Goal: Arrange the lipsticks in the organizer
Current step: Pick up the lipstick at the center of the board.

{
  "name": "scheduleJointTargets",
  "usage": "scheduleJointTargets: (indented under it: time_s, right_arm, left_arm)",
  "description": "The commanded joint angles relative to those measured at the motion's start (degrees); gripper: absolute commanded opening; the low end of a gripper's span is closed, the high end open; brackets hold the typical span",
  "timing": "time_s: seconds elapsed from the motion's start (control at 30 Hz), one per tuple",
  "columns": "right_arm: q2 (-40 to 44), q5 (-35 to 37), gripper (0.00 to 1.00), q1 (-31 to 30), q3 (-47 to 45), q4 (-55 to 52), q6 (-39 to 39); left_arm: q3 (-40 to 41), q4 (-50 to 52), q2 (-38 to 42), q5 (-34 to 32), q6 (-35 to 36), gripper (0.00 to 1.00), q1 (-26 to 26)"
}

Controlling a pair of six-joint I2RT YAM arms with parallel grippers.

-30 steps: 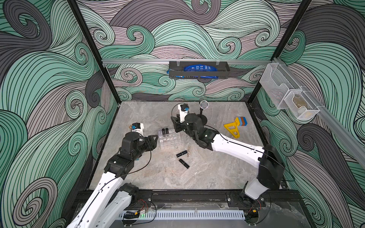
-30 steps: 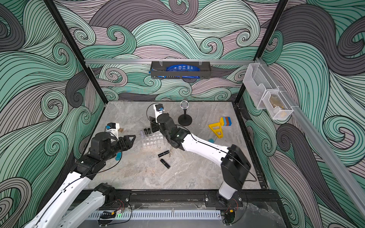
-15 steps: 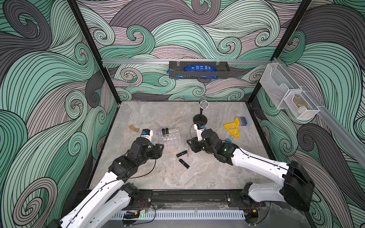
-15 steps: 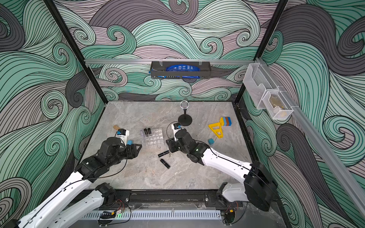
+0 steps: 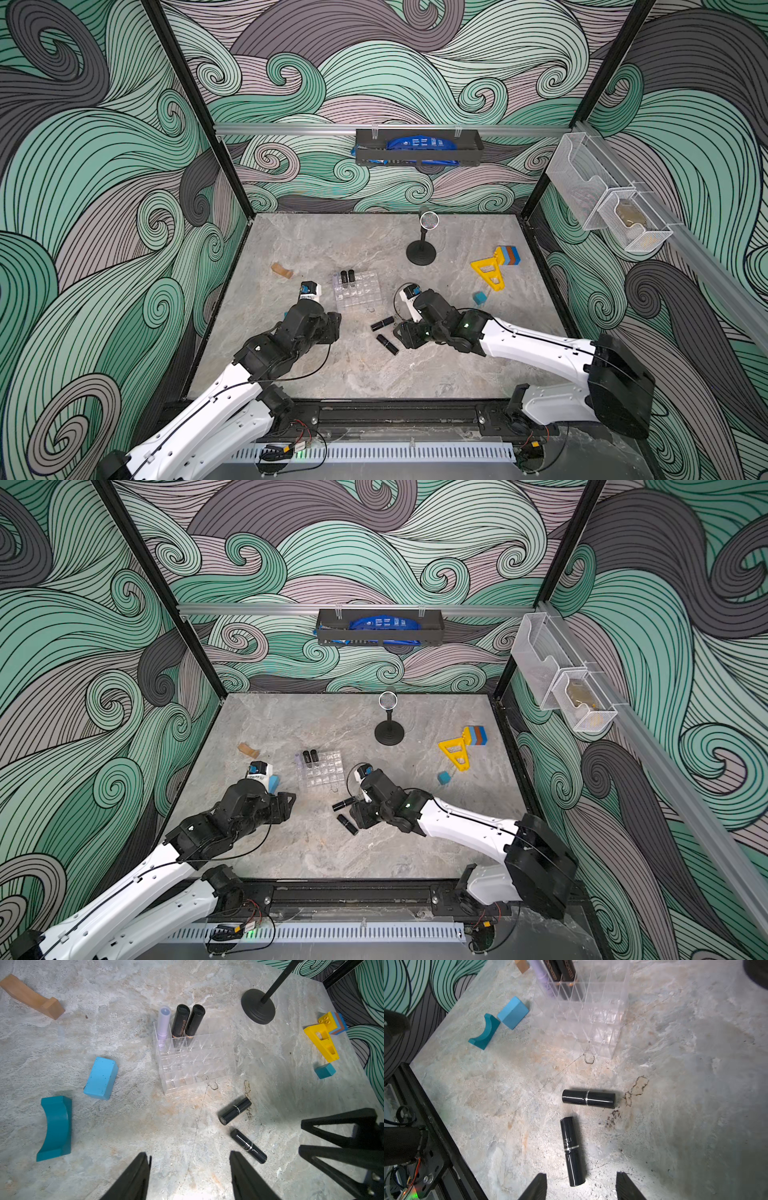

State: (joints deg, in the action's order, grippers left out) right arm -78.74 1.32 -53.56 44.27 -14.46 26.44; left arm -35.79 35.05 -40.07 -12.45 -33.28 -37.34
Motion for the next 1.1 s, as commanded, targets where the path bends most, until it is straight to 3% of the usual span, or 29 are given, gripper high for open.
scheduleJointTargets:
  time_s: [0.0,0.33,0.57,0.7,0.83,0.93,1.07]
  right_arm:
    - [-3.2,1.5,0.6,-2.5,0.6,-2.2,0.5]
    - [-11.2,4.7,0.63,-6.4,4.4,-2.5,-1.0]
    - [-19.0,10.0,0.58,-8.6,10.1,-4.0,-2.7]
    - [-23.9,13.1,0.51,-10.0,14.0,-5.0,-3.7]
    - [-27.1,14.3,0.36,-10.9,16.6,-5.9,-3.8]
    - [-25.9,14.6,0.25,-12.3,17.1,-6.0,-4.0]
    - [-18.3,13.4,0.19,-12.7,16.1,-4.8,-2.8]
  left_arm:
    - [-1.7,4.1,-0.6,0.1,-2.5,0.64,-0.3]
    - [2.7,-0.4,-0.9,3.1,-5.8,0.63,-1.8]
    - [3.8,-1.7,-0.6,4.0,-6.1,0.63,-1.9]
    - [3.9,-1.5,-0.3,4.3,-6.3,0.63,-2.0]
    - [4.3,-0.8,0.5,4.3,-6.8,0.63,-2.0]
    - [4.4,0.4,1.2,4.5,-7.1,0.62,-2.0]
    - [4.9,1.7,2.6,6.7,-7.4,0.61,-2.1]
